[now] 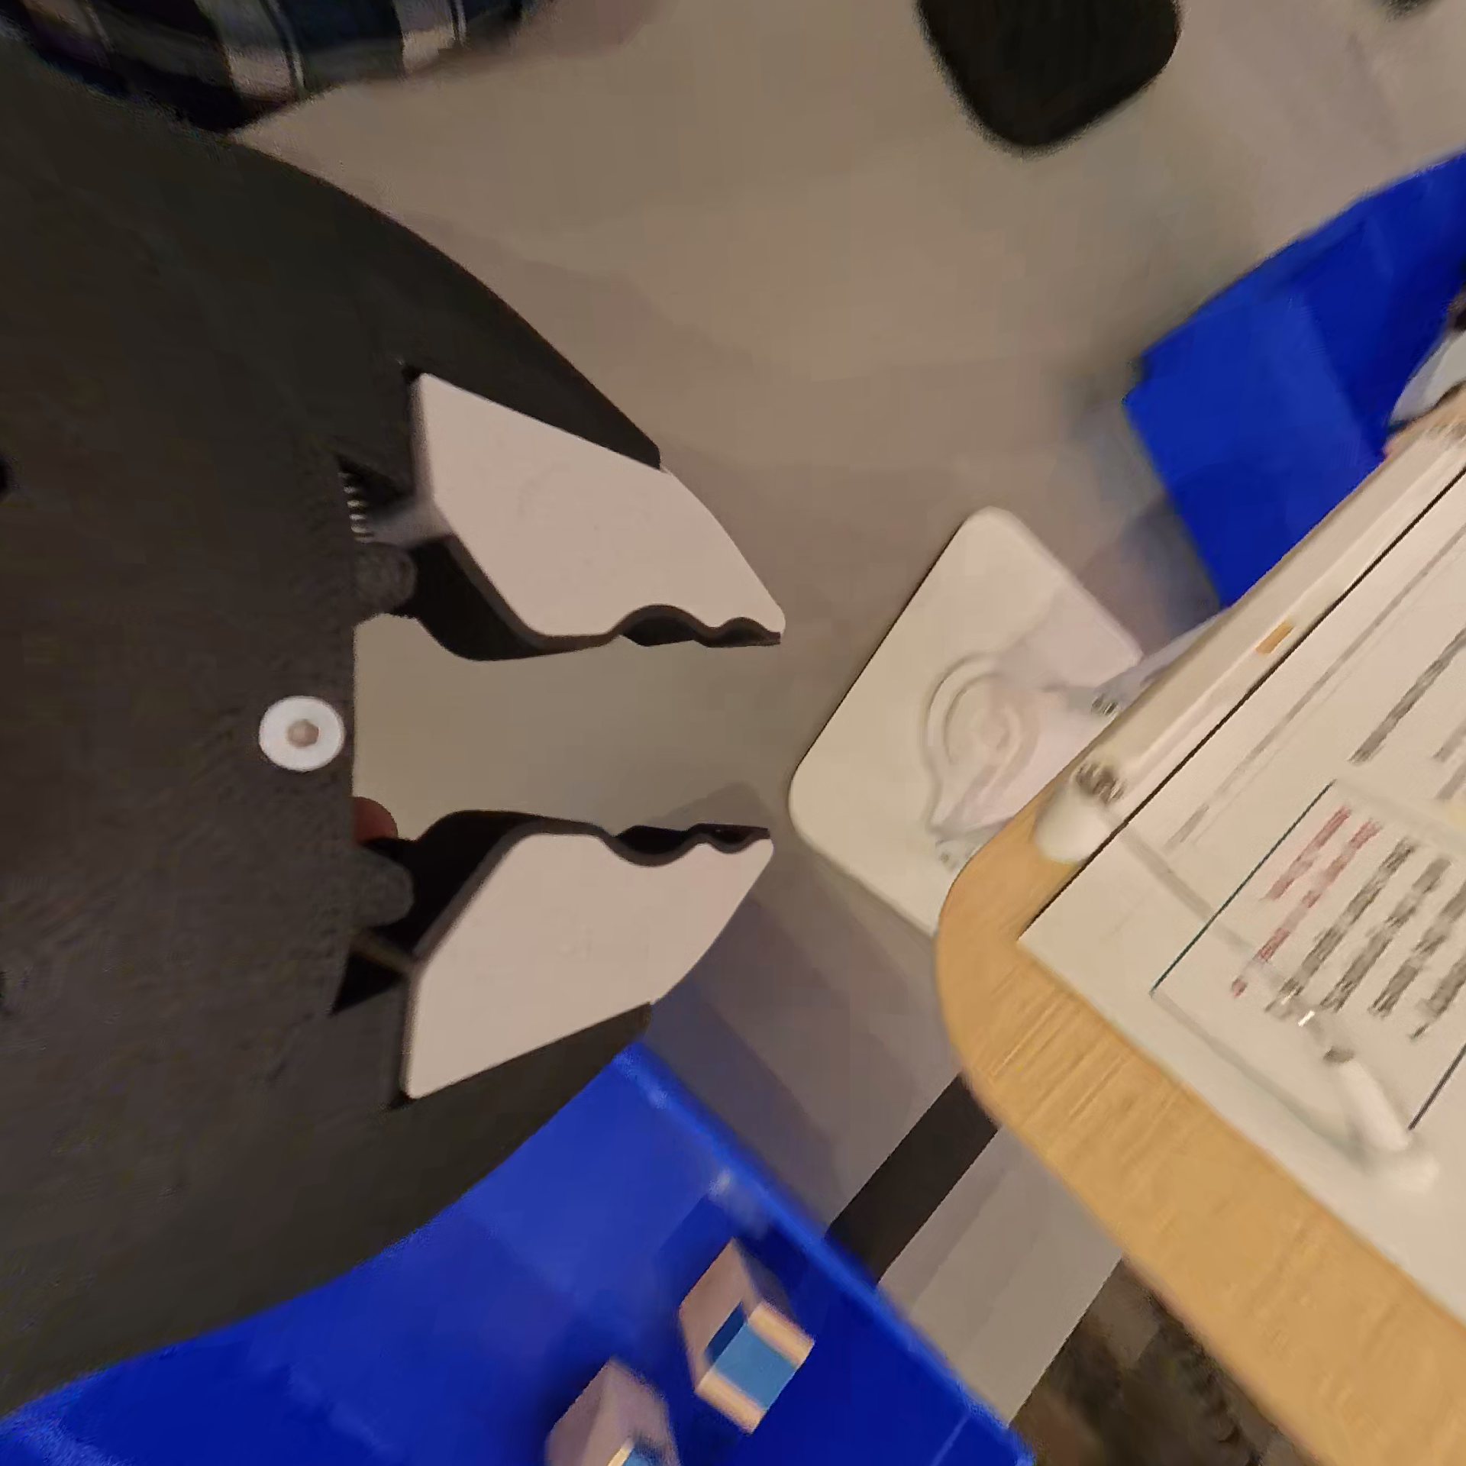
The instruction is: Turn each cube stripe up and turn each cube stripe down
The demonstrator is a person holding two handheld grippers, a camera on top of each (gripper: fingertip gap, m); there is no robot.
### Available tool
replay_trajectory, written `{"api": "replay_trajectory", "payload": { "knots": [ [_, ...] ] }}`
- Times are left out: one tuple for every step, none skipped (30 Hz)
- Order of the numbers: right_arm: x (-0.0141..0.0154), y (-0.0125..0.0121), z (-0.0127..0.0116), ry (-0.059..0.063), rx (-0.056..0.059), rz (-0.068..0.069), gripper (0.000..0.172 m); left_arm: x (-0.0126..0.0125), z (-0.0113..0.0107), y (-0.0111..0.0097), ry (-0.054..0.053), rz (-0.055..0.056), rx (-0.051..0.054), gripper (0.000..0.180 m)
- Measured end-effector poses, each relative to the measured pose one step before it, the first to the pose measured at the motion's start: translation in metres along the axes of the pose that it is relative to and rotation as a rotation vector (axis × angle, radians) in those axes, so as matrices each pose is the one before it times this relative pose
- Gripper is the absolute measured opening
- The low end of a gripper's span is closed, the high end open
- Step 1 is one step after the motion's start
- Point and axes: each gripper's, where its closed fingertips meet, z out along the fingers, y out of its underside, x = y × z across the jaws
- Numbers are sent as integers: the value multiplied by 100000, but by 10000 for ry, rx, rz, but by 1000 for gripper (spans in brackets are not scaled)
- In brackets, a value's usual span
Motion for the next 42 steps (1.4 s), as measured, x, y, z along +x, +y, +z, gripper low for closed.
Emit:
{"api": "replay_trajectory", "payload": {
  "knots": [
    [-1041, -666, 20, -529, 322, 124, 43, 71, -1834, -740, -491, -298, 730, 48],
    [-1181, -732, 135, -644, 355, 196, 43, 83, -2000, -1175, -623, -188, 901, 48],
    [-1278, -723, 278, -725, 359, 228, 44, 321, -2078, -1439, -537, -169, 901, 48],
    [-1319, -688, 422, -778, 344, 248, 44, 616, -2036, -1604, -431, -2, 821, 48],
    [-1258, -659, 544, -771, 355, 280, 44, 588, -1954, -1798, -559, 128, 774, 48],
    [-1127, -609, 639, -719, 341, 298, 45, 829, -1801, -2174, -394, 69, 850, 47],
    [-998, -498, 733, -640, 273, 278, 46, 1221, -1493, -2344, -128, 32, 831, 47],
    [-878, -417, 815, -549, 220, 240, 47, 1057, -1218, -2367, -321, 60, 787, 47],
    [-810, -345, 882, -475, 180, 168, 47, 1307, -915, -2402, -109, 2, 789, 47],
    [-772, -323, 910, -422, 170, 104, 49, 1501, -578, -2294, 89, -40, 686, 47],
    [-678, -304, 933, -387, 191, 125, 49, 1209, -397, -2169, -127, 67, 642, 47],
    [-688, -241, 941, -433, 170, 179, 52, 1229, -229, -2086, -25, 32, 641, 47],
    [-740, -160, 959, -505, 148, 221, 53, 1298, -76, -2023, 127, -142, 658, 47],
    [-606, -95, 923, -449, 135, 233, 54, 1121, 32, -1855, 39, -50, 654, 47],
    [-495, 5, 880, -387, 112, 199, 56, 994, 162, -1420, 50, 16, 449, 47],
    [-582, 100, 811, -446, 79, 198, 59, 862, 262, -1131, 43, -22, 339, 47],
    [-532, 141, 697, -419, 45, 247, 64, 900, 254, -1034, 120, -1, 362, 47],
    [-403, 125, 574, -343, 50, 246, 66, 752, 274, -803, 62, 111, 245, 47],
    [-369, 84, 430, -326, 79, 210, 67, 649, 250, -545, 58, 181, 103, 47],
    [-411, 55, 332, -318, 92, 123, 69, 537, 192, -580, 56, 79, 191, 47],
    [-368, 69, 270, -240, 61, 50, 70, 671, 204, -560, 237, -122, 228, 47],
    [-325, 67, 212, -199, 33, 44, 69, 519, 204, -369, 130, -50, 126, 47],
    [-276, 69, 169, -194, 13, 84, 67, 298, 142, -325, -26, 99, 125, 47],
    [-298, 46, 89, -242, 14, 108, 65, 375, 162, -223, 83, 20, 69, 47],
    [-369, -1, 29, -310, 32, 102, 61, 253, 144, -150, 29, -22, 49, 47],
    [-385, 13, -14, -304, 23, 98, 57, 76, 109, -122, -71, -43, 81, 47],
    [-391, 40, -51, -272, -7, 53, 48, 108, 109, -20, 28, -167, 62, 47],
    [-220, 97, -66, -100, -44, -9, 45, 177, 112, 80, 101, -173, 37, 47],
    [9, 119, -95, 78, -77, -65, 45, 119, 57, 41, 36, -52, 48, 47],
    [64, 115, -117, 130, -73, -81, 45, 124, 89, 102, -6, 52, -43, 47],
    [10, 109, -148, 104, -72, -100, 45, 140, 119, 6, 32, -18, 5, 47],
    [29, 49, -180, 138, -46, -128, 45, 114, 155, 37, 80, -125, -19, 47],
    [44, 17, -183, 159, -27, -104, 45, 63, 167, 90, 24, -60, -93, 47],
    [-52, 7, -183, 116, -56, -70, 45, 76, 121, -53, -38, 116, 1, 47],
    [-80, -5, -233, 131, -87, -101, 45, 97, 77, -76, -8, 94, 17, 47],
    [-47, -115, -373, 204, -73, -163, 45, -47, 10, 24, -17, -16, -35, 46],
    [-24, -247, -558, 238, -41, -174, 45, -282, -113, 31, -107, -35, -18, 47],
    [-16, -303, -694, 237, -44, -156, 45, -470, -224, -2, -157, -63, 35, 46],
    [98, -350, -822, 318, -60, -182, 45, -508, -234, 44, -135, -137, 12, 44],
    [326, -353, -972, 479, -89, -257, 45, -524, -267, 115, -117, -105, -11, 40],
    [495, -399, -1113, 565, -87, -314, 45, -531, -319, 190, -138, 21, -56, 35],
    [613, -435, -1214, 566, -77, -295, 45, -465, -349, 293, -119, 107, -92, 26]
  ]
}}
